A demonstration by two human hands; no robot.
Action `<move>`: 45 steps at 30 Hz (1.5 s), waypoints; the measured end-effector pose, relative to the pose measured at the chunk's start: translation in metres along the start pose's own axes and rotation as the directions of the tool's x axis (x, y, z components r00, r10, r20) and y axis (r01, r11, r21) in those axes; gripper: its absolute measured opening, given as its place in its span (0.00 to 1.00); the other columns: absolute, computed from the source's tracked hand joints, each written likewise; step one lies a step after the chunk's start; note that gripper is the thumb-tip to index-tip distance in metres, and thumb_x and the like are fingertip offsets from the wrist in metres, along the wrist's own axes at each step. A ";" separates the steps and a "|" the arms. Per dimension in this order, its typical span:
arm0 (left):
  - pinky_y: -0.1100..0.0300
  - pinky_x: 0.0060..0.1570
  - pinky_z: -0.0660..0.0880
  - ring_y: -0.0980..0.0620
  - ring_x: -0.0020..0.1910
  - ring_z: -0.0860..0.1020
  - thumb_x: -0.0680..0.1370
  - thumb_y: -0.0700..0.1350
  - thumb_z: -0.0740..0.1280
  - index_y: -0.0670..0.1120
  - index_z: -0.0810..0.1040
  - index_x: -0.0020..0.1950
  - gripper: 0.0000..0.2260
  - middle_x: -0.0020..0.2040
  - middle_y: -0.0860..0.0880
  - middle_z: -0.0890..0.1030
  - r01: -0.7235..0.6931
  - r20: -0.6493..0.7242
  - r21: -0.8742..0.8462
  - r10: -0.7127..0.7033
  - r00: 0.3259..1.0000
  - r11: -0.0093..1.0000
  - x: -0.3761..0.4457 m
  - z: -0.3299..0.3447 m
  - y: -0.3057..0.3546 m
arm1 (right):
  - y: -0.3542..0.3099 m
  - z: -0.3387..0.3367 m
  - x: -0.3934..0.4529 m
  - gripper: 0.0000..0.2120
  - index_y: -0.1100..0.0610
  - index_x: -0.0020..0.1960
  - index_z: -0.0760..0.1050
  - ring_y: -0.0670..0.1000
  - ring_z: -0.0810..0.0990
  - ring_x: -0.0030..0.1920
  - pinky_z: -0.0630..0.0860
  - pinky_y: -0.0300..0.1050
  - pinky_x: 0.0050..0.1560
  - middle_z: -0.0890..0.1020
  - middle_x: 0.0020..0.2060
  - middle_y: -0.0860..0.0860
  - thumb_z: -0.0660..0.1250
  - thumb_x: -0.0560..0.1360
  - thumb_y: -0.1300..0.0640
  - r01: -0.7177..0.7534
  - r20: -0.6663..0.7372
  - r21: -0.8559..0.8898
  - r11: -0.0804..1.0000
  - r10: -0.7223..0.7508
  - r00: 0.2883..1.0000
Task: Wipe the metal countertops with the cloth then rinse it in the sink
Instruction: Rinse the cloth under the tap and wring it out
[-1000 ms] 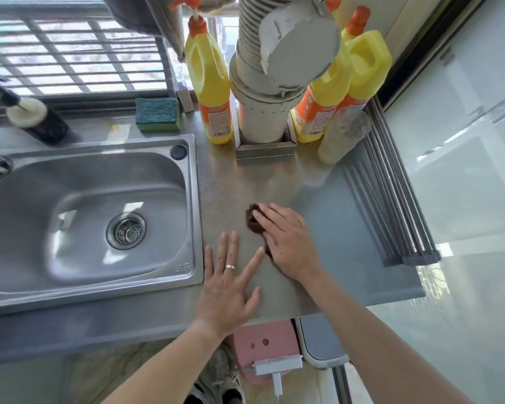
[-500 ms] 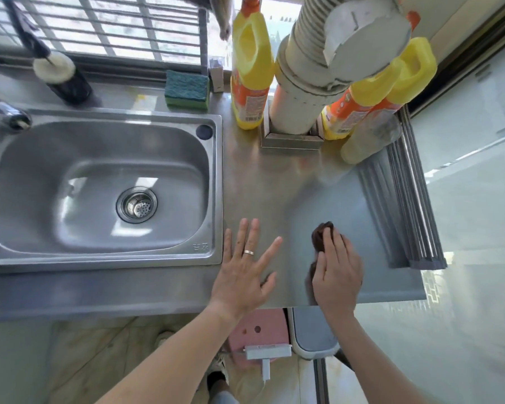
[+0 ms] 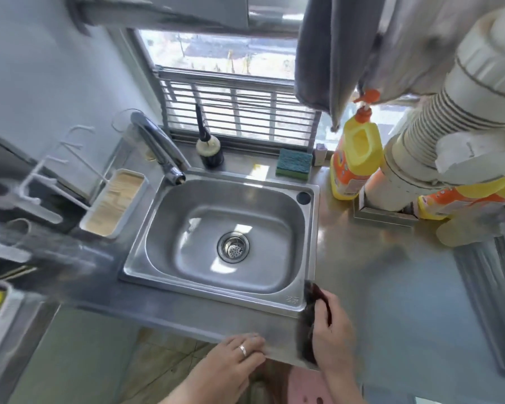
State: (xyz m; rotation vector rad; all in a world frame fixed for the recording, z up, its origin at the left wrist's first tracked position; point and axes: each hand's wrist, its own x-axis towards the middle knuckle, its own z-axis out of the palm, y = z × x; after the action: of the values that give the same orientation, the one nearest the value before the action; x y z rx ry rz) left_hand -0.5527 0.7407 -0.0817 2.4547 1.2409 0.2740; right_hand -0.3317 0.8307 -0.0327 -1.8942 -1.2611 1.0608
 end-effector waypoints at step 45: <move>0.40 0.61 0.79 0.50 0.43 0.82 0.78 0.45 0.71 0.52 0.76 0.47 0.05 0.48 0.48 0.83 0.176 0.283 -0.950 -0.950 0.133 -0.258 0.161 -0.154 -0.304 | -0.140 0.269 0.172 0.34 0.64 0.66 0.78 0.54 0.82 0.42 0.79 0.47 0.45 0.82 0.45 0.55 0.71 0.71 0.39 -0.813 0.659 0.415 0.407 0.482 0.578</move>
State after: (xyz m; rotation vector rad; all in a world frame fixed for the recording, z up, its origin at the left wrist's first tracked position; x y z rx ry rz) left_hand -0.7317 1.0721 -0.0668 0.1254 1.7536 1.1974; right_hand -0.5898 1.0568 -0.0952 -1.5442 -0.0553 2.1445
